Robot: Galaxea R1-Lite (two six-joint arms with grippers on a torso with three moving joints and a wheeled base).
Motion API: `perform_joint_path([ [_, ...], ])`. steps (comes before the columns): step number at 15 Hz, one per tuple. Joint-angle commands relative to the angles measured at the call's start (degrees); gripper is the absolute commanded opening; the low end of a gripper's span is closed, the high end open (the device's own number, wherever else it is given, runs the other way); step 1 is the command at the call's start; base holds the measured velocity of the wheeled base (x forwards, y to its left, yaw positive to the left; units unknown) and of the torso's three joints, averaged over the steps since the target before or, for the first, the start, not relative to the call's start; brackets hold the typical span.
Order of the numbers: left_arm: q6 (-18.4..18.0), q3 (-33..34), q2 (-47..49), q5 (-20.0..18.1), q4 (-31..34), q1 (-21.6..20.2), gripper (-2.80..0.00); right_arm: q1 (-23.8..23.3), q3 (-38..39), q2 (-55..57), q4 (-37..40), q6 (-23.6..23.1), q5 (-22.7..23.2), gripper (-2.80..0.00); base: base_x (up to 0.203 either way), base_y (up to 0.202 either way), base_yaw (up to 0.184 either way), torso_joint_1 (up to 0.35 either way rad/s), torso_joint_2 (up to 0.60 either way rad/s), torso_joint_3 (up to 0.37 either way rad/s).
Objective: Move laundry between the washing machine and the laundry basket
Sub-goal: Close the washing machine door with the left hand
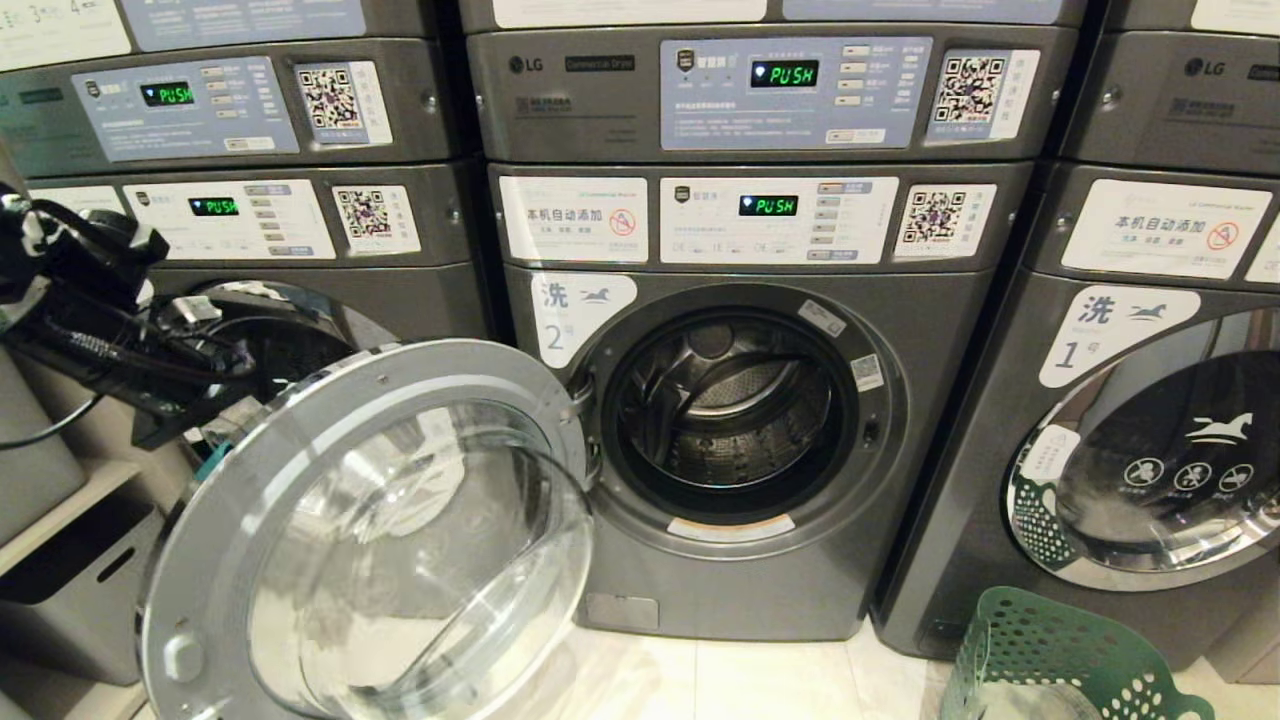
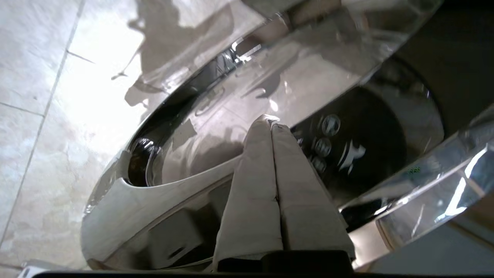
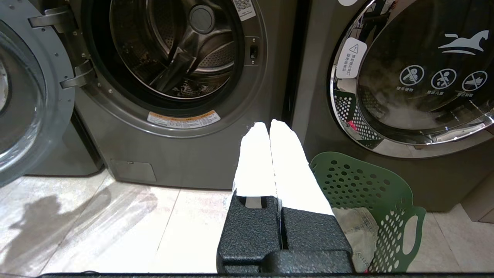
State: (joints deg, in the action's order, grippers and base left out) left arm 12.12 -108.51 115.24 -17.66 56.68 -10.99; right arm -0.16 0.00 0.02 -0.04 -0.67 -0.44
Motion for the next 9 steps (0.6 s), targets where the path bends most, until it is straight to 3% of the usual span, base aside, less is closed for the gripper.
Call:
perform_joint_path([
  [1, 0.2, 4.2, -4.7, -0.2, 0.9, 2.5, -2.8, 0.0, 0.0, 0.1, 0.0, 0.0, 0.0, -2.8, 0.0, 0.0, 0.0, 0.0, 0.0, 0.0],
  [6, 0.7, 11.5, -10.4, -1.2, 0.9, 10.6, -2.8, 0.0, 0.0, 0.1, 0.0, 0.5, -0.2, -2.8, 0.0, 0.0, 0.0, 0.0, 0.0, 0.0],
  [9, 4.1, 13.4, -12.1, -1.6, 0.6, 17.3, -2.8, 0.0, 0.0, 0.1, -0.1, 1.0, -0.4, -2.8, 0.0, 0.0, 0.0, 0.0, 0.0, 0.0],
])
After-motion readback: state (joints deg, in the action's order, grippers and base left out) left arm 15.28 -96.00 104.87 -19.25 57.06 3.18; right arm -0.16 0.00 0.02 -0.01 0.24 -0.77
